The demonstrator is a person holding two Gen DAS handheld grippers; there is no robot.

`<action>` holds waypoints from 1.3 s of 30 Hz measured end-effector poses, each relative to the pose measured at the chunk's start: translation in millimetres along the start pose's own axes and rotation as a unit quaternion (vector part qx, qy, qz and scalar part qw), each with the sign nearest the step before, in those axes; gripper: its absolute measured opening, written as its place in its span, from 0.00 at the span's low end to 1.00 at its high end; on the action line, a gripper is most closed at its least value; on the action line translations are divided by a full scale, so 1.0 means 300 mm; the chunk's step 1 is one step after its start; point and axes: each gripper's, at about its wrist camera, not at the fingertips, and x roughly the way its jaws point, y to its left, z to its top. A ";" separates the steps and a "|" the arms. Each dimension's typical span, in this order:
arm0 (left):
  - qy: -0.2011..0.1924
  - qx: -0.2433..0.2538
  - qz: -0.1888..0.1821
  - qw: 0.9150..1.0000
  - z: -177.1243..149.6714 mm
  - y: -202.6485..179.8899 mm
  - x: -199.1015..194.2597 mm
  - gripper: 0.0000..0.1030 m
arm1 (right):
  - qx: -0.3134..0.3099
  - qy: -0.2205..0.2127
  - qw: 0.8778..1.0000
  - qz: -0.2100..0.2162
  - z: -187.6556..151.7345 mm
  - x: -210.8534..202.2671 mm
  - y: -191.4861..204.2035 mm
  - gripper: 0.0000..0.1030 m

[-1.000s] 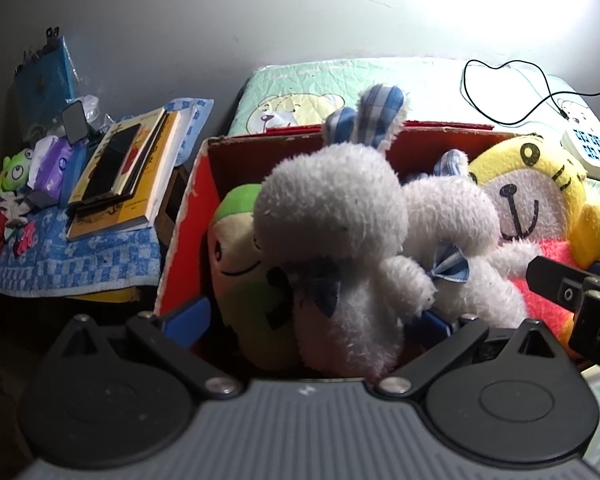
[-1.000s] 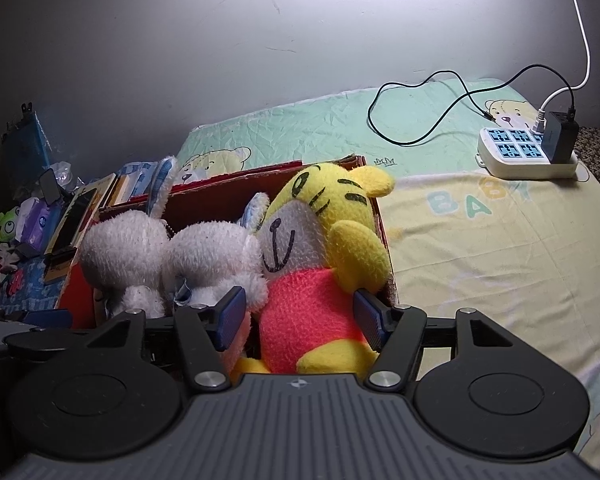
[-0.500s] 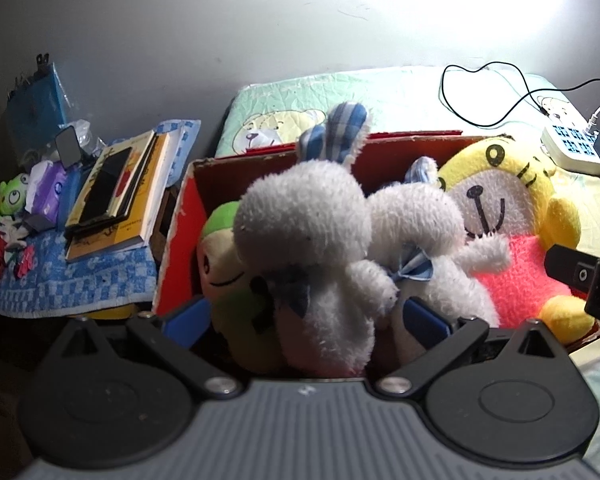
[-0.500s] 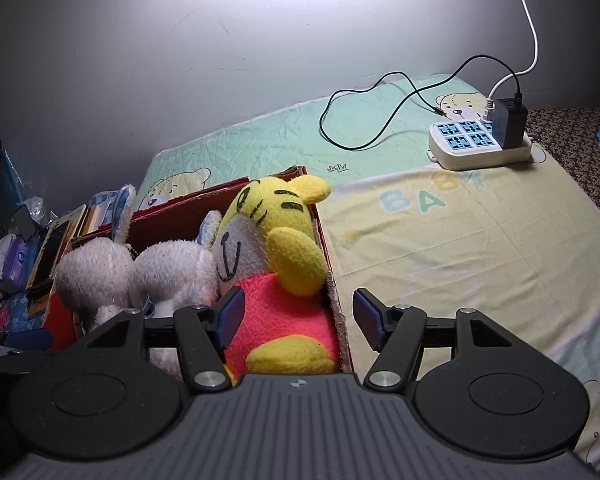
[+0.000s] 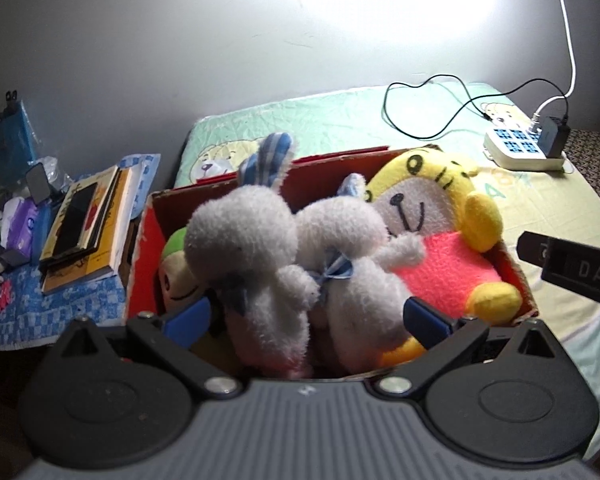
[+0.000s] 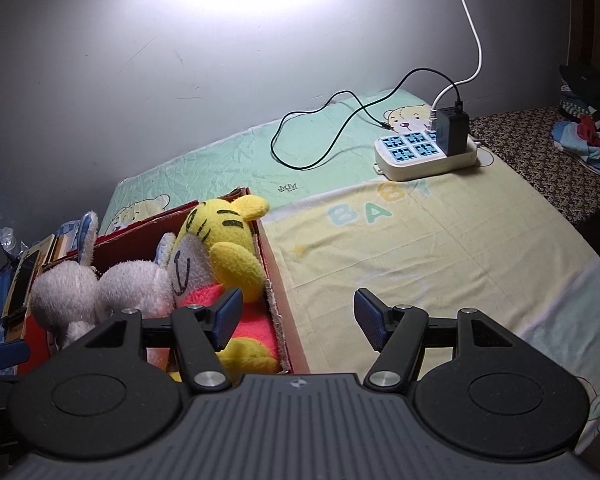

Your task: Organize objects

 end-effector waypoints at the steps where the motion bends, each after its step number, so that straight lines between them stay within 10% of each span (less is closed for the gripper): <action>1: -0.003 0.006 -0.002 1.000 -0.002 -0.011 -0.005 1.00 | 0.003 0.000 1.000 -0.002 0.000 0.000 -0.005 0.63; 39: 0.029 -0.063 0.068 0.995 0.015 0.136 0.064 1.00 | -0.077 0.008 0.990 0.117 0.014 0.029 0.149 0.63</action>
